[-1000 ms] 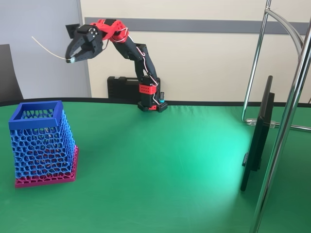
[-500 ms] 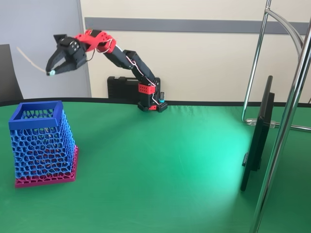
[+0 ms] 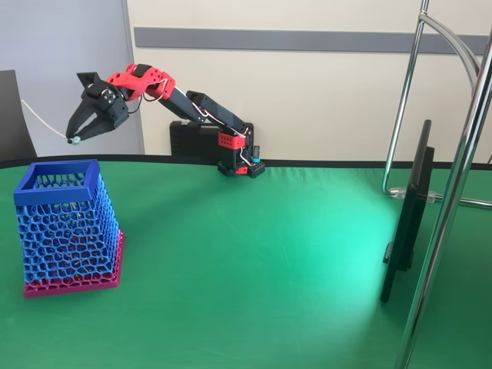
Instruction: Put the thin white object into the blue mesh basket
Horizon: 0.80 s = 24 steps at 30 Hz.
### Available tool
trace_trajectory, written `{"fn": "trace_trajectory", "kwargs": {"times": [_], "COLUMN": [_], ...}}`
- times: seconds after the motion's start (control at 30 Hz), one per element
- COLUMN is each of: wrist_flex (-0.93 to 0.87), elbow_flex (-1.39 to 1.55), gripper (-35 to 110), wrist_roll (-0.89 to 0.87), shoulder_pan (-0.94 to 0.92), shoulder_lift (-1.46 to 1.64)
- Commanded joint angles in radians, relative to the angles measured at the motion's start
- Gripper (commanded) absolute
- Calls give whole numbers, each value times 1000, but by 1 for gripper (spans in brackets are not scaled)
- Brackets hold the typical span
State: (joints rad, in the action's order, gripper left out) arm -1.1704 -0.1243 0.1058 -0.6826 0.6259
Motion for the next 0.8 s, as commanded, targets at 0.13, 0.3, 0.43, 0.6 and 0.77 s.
{"fn": "trace_trajectory", "kwargs": {"times": [0.13,0.3,0.43,0.6,0.77], "wrist_flex": [-6,-6,-3,-3,8], "elbow_flex": [-41,-49,-61,-46,-34], "gripper": [10,14,18,22,27], "wrist_roll": [21,63,92,169,334], "shoulder_pan": [14,8,8,3,-5], "shoulder_lift": [-8,-12,-15,-12,-11]}}
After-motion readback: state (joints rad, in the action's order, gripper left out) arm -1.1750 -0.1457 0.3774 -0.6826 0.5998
